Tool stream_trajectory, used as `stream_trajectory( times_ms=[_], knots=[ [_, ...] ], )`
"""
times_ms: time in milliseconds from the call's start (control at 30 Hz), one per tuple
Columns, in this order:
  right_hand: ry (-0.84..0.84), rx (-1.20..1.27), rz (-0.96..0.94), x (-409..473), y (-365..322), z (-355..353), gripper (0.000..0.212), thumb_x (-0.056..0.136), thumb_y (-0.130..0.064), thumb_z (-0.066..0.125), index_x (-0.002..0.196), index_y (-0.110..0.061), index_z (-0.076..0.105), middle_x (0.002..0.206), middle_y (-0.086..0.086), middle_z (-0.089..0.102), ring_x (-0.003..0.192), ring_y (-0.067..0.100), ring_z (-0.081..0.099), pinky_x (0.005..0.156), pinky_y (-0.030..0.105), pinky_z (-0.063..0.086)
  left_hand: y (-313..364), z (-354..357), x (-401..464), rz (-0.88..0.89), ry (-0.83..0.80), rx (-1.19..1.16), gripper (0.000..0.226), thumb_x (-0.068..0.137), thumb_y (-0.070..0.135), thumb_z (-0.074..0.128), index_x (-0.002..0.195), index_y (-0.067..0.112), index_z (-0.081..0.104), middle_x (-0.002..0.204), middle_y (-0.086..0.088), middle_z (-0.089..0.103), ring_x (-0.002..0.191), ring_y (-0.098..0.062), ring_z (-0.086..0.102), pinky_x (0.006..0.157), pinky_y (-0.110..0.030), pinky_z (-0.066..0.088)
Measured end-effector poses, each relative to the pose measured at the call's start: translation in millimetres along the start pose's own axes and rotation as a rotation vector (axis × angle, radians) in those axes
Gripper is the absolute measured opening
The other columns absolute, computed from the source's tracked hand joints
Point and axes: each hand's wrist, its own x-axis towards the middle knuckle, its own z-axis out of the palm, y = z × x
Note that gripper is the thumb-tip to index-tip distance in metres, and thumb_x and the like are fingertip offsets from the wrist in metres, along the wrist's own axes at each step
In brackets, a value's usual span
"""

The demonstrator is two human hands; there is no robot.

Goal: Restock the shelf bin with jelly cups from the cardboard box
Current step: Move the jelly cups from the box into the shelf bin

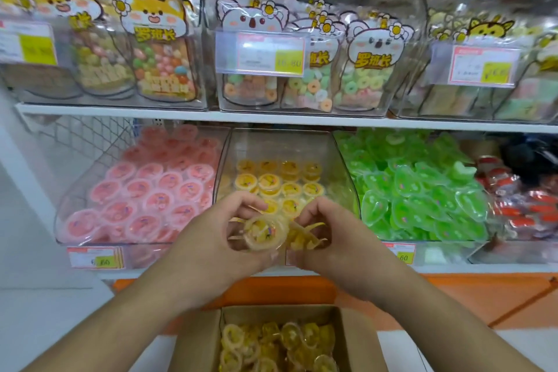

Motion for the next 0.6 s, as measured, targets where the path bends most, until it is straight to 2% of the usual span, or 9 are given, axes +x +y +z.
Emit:
stream_trajectory(
  times_ms=[67, 133, 233, 333, 400, 467, 600],
  knots=[
    [0.049, -0.087, -0.011, 2.5, -2.3, -11.7, 0.04, 0.076, -0.017, 0.09, 0.093, -0.032, 0.057, 0.083, -0.006, 0.069, 0.069, 0.017, 0.066, 0.064, 0.044, 0.057, -0.8, 4.4, 10.1, 0.0, 0.03, 0.03, 0.059, 0.072, 0.012, 0.094, 0.117, 0.036, 0.065, 0.108, 0.025, 0.066, 0.095, 0.001, 0.071, 0.077, -0.016, 0.055],
    [0.098, -0.199, -0.036, 6.5, -4.2, -24.6, 0.041, 0.079, -0.02, 0.088, 0.097, -0.032, 0.053, 0.082, -0.01, 0.067, 0.067, 0.01, 0.063, 0.062, 0.041, 0.057, -1.3, 9.2, 22.5, 0.006, 0.054, 0.069, 0.059, 0.07, 0.02, 0.096, 0.118, 0.038, 0.066, 0.109, 0.027, 0.068, 0.1, 0.005, 0.069, 0.083, -0.014, 0.055],
    [0.173, -0.41, -0.105, 20.6, -2.2, -43.2, 0.043, 0.081, -0.025, 0.086, 0.099, -0.035, 0.048, 0.093, -0.014, 0.061, 0.079, 0.01, 0.057, 0.067, 0.039, 0.053, -0.7, 17.4, 49.4, 0.013, 0.066, 0.194, 0.056, 0.066, 0.034, 0.097, 0.112, 0.042, 0.066, 0.103, 0.025, 0.067, 0.094, 0.01, 0.065, 0.083, -0.016, 0.055],
    [0.158, -0.595, -0.175, 33.0, 3.3, -57.8, 0.044, 0.083, -0.029, 0.083, 0.102, -0.036, 0.044, 0.102, -0.022, 0.048, 0.098, 0.011, 0.045, 0.079, 0.032, 0.04, -4.9, 28.7, 90.1, 0.015, 0.087, 0.317, 0.058, 0.057, 0.046, 0.098, 0.104, 0.046, 0.064, 0.096, 0.027, 0.067, 0.088, 0.005, 0.065, 0.084, -0.031, 0.058],
    [0.16, -0.652, -0.226, 38.0, 10.6, -64.3, 0.045, 0.083, -0.028, 0.082, 0.106, -0.034, 0.044, 0.101, -0.026, 0.041, 0.103, 0.011, 0.038, 0.083, 0.032, 0.038, -12.8, 35.9, 118.2, 0.008, 0.105, 0.363, 0.059, 0.049, 0.052, 0.098, 0.096, 0.045, 0.063, 0.094, 0.023, 0.069, 0.088, -0.003, 0.067, 0.084, -0.037, 0.058],
    [0.18, -0.649, -0.257, 40.8, 18.6, -68.5, 0.048, 0.081, -0.026, 0.083, 0.107, -0.033, 0.043, 0.102, -0.024, 0.039, 0.106, 0.01, 0.037, 0.084, 0.031, 0.038, -22.1, 41.6, 144.5, 0.017, 0.112, 0.449, 0.059, 0.049, 0.05, 0.1, 0.095, 0.041, 0.065, 0.098, 0.017, 0.069, 0.092, -0.011, 0.068, 0.086, -0.036, 0.057],
    [0.218, -0.658, -0.282, 44.7, 33.1, -73.2, 0.05, 0.079, -0.023, 0.082, 0.109, -0.034, 0.044, 0.108, -0.016, 0.041, 0.104, 0.007, 0.037, 0.079, 0.023, 0.032, -32.7, 47.5, 184.2, 0.101, 0.078, 0.725, 0.068, 0.059, 0.061, 0.092, 0.119, 0.036, 0.072, 0.125, 0.001, 0.067, 0.116, -0.022, 0.063, 0.096, -0.027, 0.047]
  ],
)
